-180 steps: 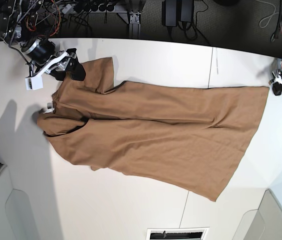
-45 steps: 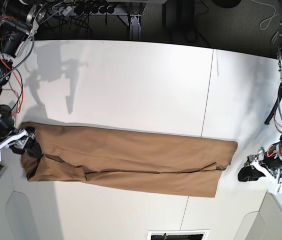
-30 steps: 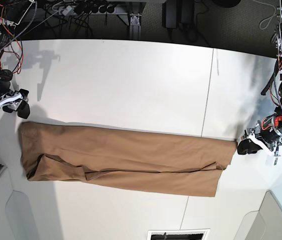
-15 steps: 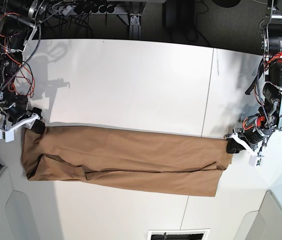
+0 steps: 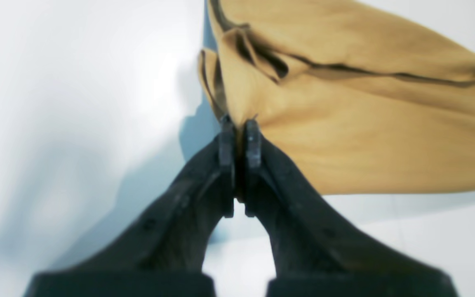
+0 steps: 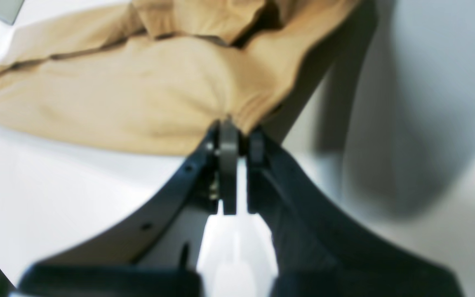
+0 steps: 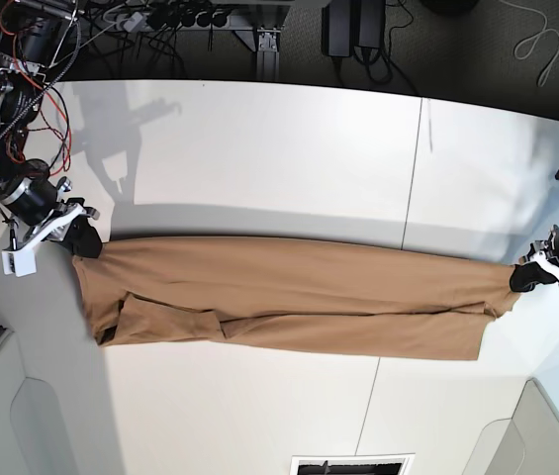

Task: Layout the t-shirt on the table in an organized manner, then fold the t-shirt properly
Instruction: 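Pull the shirt corner with the right gripper to widen the shirt, then move the left gripper to the shirt's opposite edge and grasp it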

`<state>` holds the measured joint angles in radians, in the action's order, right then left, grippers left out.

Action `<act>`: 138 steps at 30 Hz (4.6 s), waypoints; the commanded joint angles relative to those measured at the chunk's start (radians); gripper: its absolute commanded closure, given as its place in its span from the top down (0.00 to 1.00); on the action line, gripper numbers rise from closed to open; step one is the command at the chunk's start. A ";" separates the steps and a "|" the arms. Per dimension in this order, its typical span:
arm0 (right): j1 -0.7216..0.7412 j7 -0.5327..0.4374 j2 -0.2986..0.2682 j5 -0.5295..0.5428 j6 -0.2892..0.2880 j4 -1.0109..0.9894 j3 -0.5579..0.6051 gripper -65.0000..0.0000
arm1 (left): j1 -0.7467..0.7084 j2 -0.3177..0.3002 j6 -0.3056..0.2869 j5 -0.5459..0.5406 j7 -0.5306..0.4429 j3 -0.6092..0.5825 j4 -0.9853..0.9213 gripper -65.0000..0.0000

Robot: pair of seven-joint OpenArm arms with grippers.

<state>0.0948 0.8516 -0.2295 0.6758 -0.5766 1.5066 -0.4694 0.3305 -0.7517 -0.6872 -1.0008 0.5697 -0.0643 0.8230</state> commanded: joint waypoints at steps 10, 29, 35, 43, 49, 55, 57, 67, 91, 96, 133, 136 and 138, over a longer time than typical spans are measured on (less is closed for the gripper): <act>0.119 -0.120 -0.020 -0.032 0.005 0.005 -0.146 0.00 | 0.116 -0.043 -0.011 -0.224 0.145 0.007 0.192 0.00; 0.048 0.013 -0.017 0.060 -0.007 -0.084 -0.072 0.48 | 0.101 0.095 -0.011 0.006 0.085 0.001 0.184 0.32; -0.049 -0.059 0.001 0.005 -0.002 -0.039 -0.071 0.48 | 0.100 0.037 -0.011 -0.055 0.091 0.001 0.184 0.47; 0.008 -0.182 0.090 -0.153 0.061 -0.102 -0.066 0.48 | 0.056 0.039 -0.011 -0.087 0.142 0.001 0.184 0.47; 0.087 -0.219 0.135 -0.251 0.115 -0.163 0.015 0.48 | 0.012 0.039 -0.011 -0.087 0.142 0.001 0.184 0.47; 0.101 -0.230 0.136 -0.358 0.238 -0.209 0.143 0.38 | -0.037 0.037 -0.011 -0.085 0.146 0.009 0.184 0.46; 0.098 -0.230 0.135 -0.406 0.241 -0.210 0.169 0.17 | -0.044 0.037 -0.011 -0.085 0.146 0.015 0.184 0.47; -0.028 -0.066 0.124 -0.399 0.148 -0.073 0.172 0.00 | -0.063 0.036 -0.011 -0.168 0.296 0.176 0.184 0.46; -0.533 -0.073 -0.042 -0.246 0.116 0.391 0.089 0.00 | -0.101 0.037 -0.011 -0.240 0.303 0.232 0.185 0.46; -0.532 -0.073 -0.037 -0.064 0.051 0.441 0.068 0.41 | -0.101 0.037 -0.011 -0.240 0.304 0.232 0.185 0.46; -0.494 -0.137 -0.016 -0.214 0.047 0.516 0.341 0.42 | -0.381 0.126 -0.011 -0.370 0.481 0.228 0.482 0.11; -0.488 -0.137 -0.017 -0.222 0.050 0.516 0.341 0.42 | -0.380 0.125 -0.011 -0.354 0.437 0.228 0.502 0.00; -0.486 -0.137 -0.017 -0.225 0.050 0.516 0.341 0.42 | -0.377 0.124 -0.011 -0.341 0.423 0.228 0.513 0.00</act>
<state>-0.3931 0.7403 -0.2382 0.4431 -0.5278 2.0071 -0.1246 -0.0635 -0.6071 -0.6891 -1.3140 1.0126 0.1566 1.3178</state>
